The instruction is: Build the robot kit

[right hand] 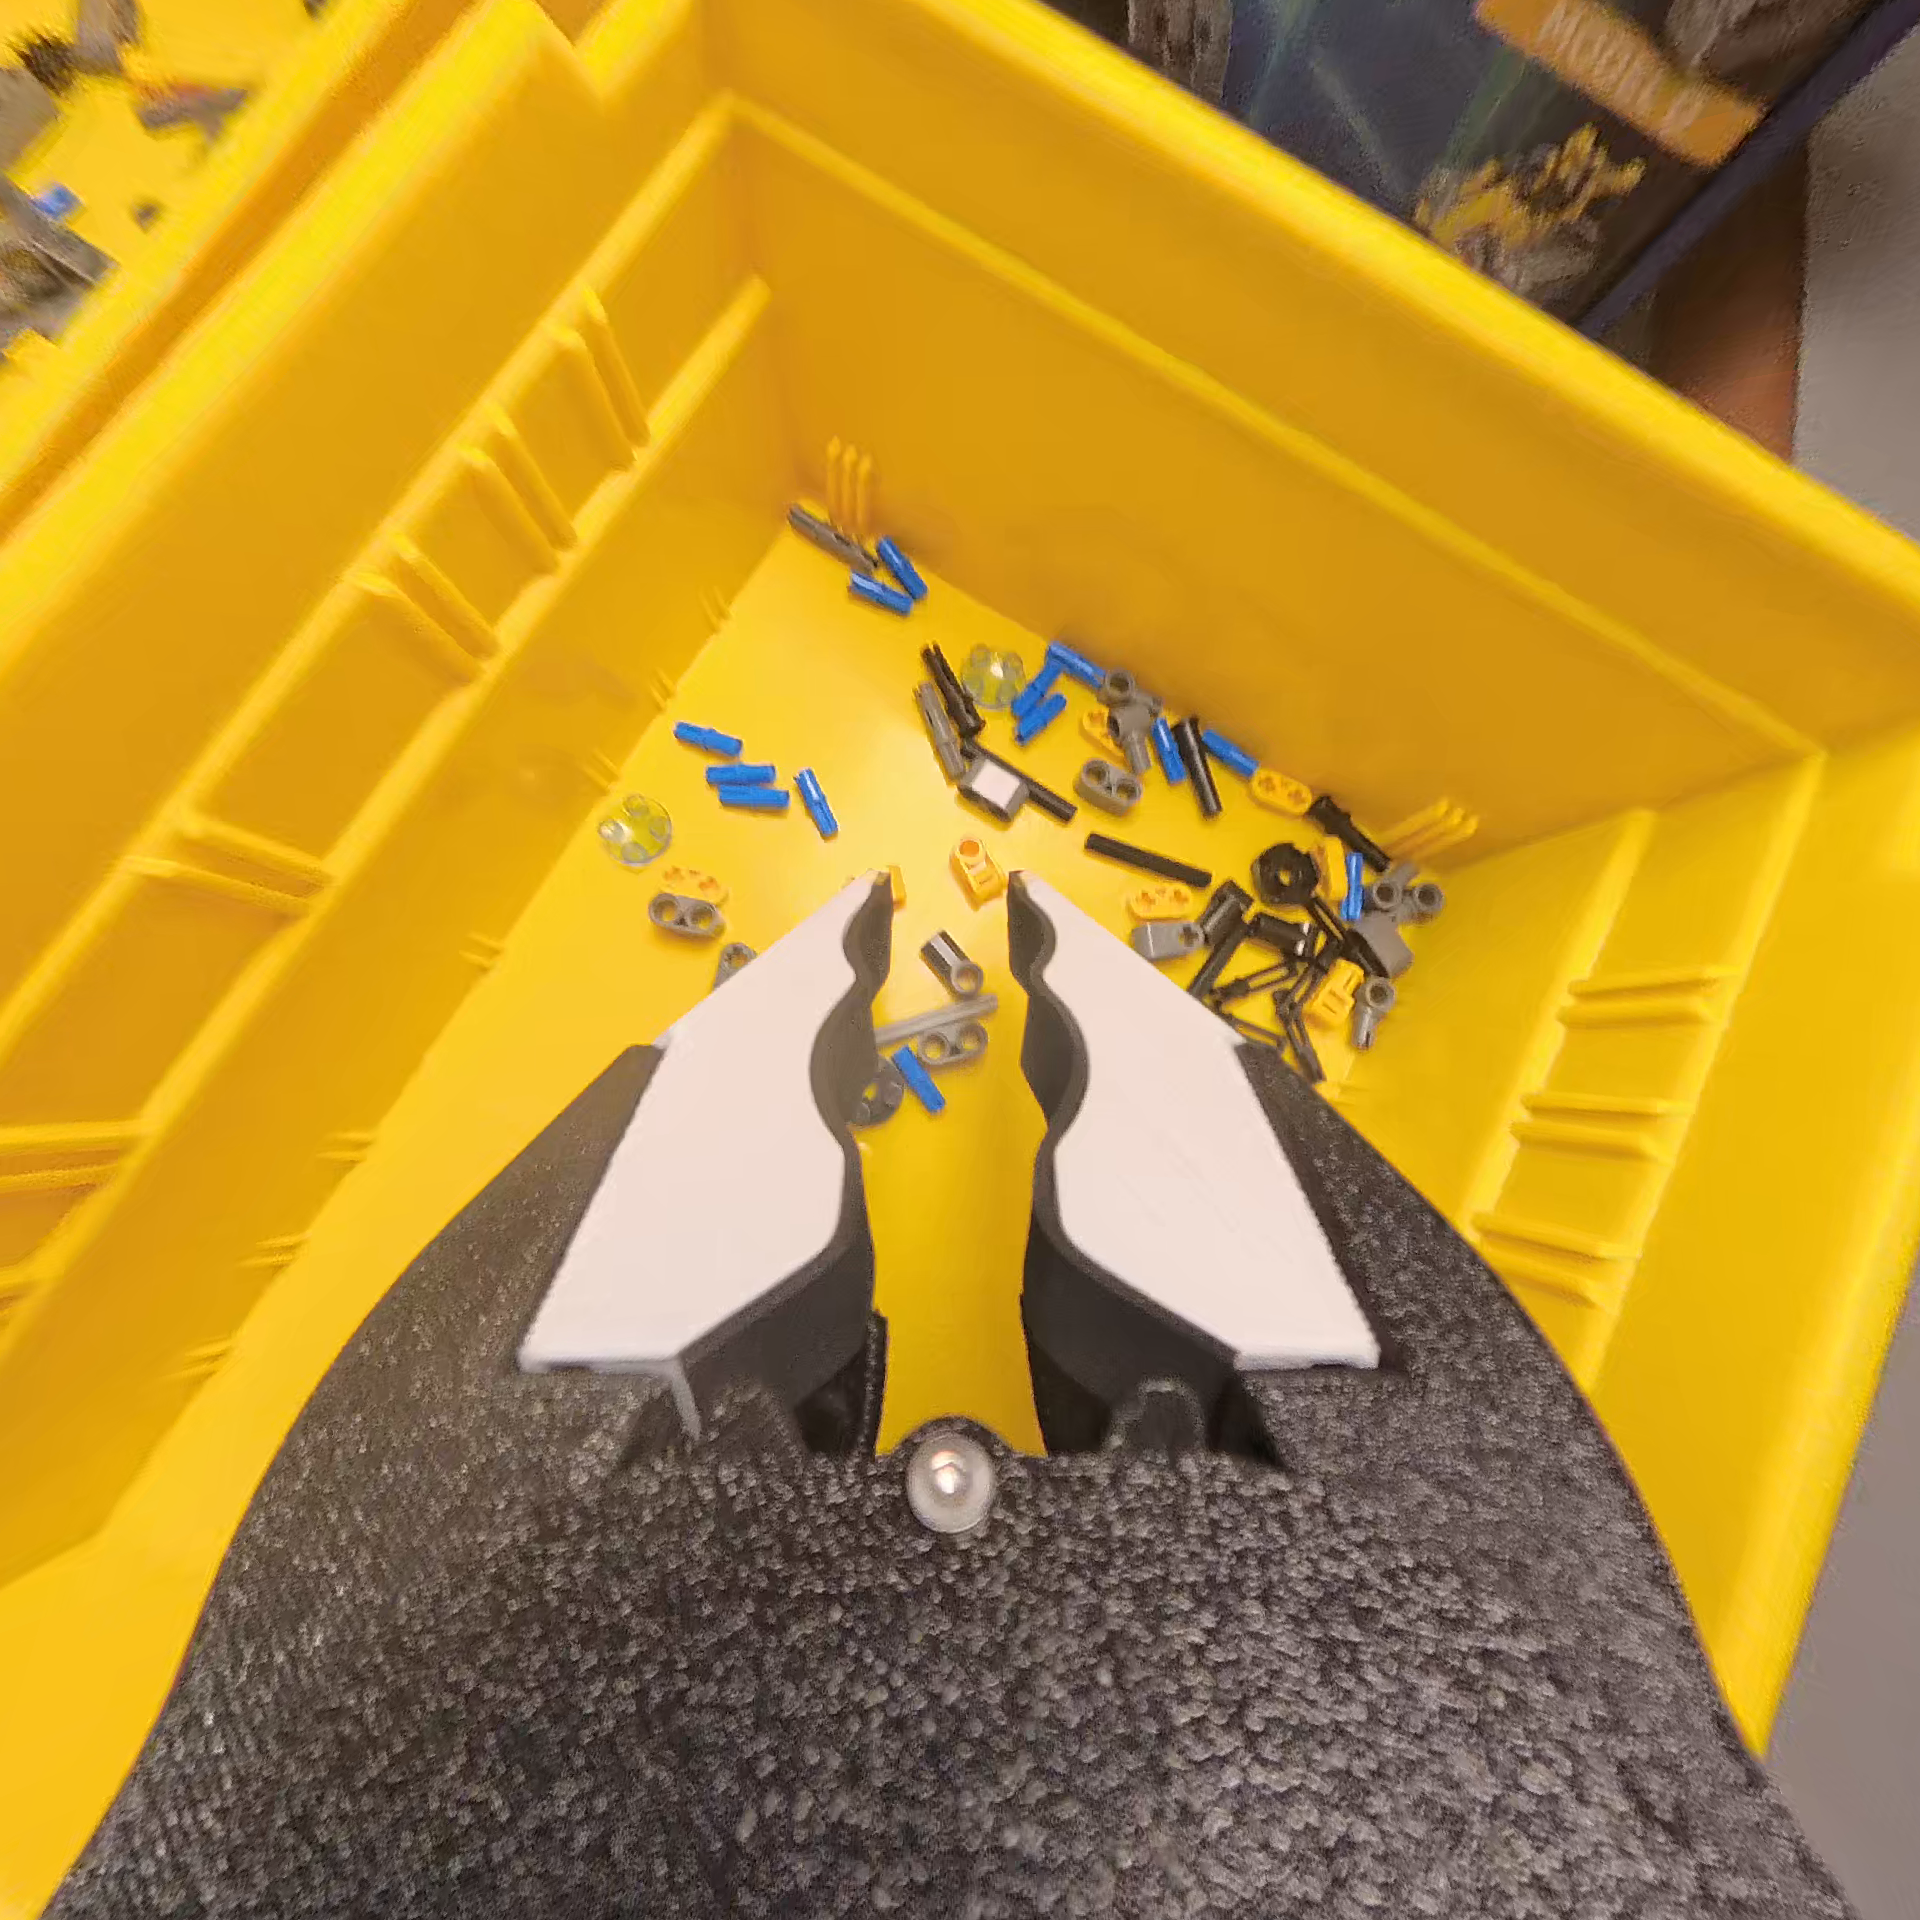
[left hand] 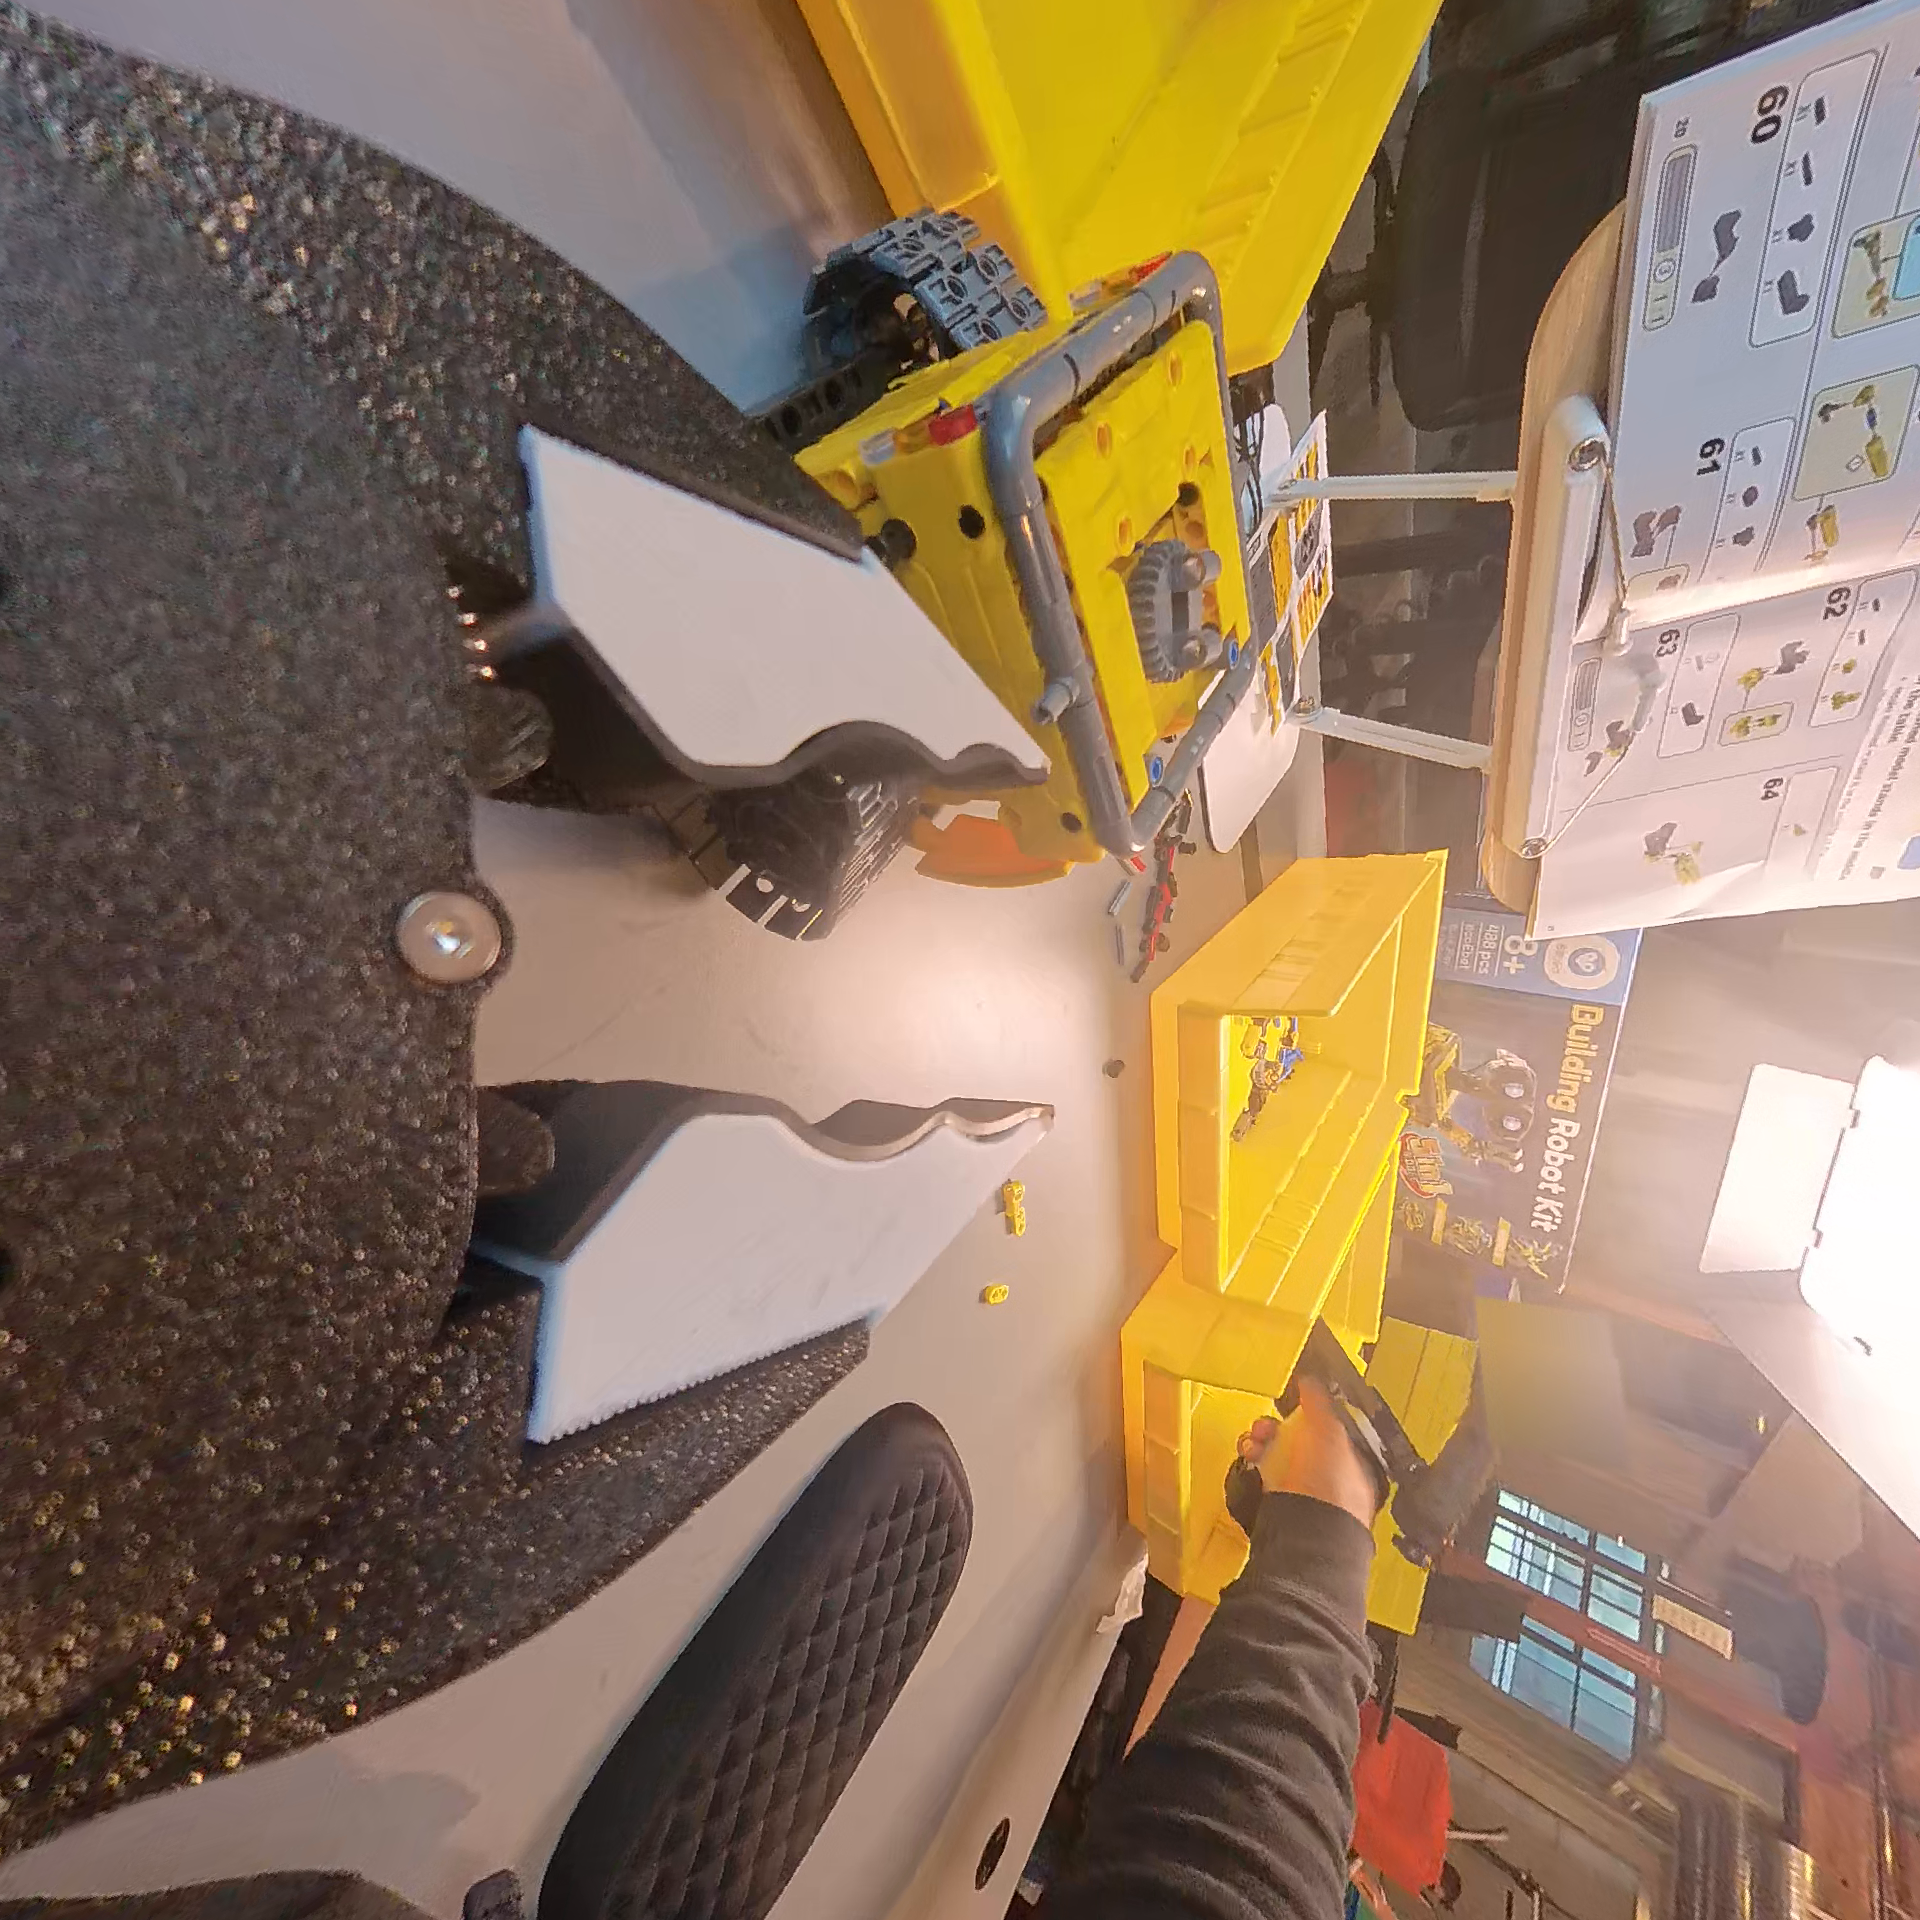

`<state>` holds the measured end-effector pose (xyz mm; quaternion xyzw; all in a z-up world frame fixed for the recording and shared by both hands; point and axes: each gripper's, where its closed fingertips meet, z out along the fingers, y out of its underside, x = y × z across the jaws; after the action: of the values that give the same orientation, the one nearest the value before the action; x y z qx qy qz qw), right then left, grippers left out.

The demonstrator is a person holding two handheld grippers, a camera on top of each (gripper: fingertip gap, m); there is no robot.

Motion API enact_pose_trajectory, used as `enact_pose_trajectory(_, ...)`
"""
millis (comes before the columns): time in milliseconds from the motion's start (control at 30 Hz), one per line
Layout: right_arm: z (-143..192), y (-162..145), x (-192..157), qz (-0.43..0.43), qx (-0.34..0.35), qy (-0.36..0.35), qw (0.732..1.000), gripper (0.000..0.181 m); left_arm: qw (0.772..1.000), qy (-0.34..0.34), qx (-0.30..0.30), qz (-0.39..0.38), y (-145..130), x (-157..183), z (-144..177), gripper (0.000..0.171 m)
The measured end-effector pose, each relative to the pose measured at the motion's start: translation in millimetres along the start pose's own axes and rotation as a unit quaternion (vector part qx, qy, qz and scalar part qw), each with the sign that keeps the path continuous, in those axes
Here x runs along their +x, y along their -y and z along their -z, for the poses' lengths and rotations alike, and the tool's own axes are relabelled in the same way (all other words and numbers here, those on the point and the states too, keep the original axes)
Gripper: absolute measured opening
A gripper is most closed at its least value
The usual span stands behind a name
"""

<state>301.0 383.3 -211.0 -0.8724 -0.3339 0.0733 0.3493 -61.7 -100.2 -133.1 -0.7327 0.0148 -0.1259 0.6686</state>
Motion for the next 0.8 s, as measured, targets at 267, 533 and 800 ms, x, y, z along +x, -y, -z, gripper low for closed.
enact_pose_trajectory(267, 41.7, 43.2, -47.9, 0.036, 0.151, 0.069, 0.985, 0.035, 1.0, -0.005, 0.001, 0.007, 0.2, -0.3, 0.3, 0.059)
enact_pose_trajectory(533, 56.4, 43.8, -59.0, 0.045, 0.18, 0.082, 0.979, 0.033, 1.0, -0.008, 0.0, 0.004, -0.2, 1.5, 0.1, 0.059)
enact_pose_trajectory(800, 38.1, 13.3, -28.0, 0.03, 0.103, 0.013, 0.994, 0.029, 1.0, -0.006, -0.003, 0.001, -0.9, 1.8, -0.2, 0.059)
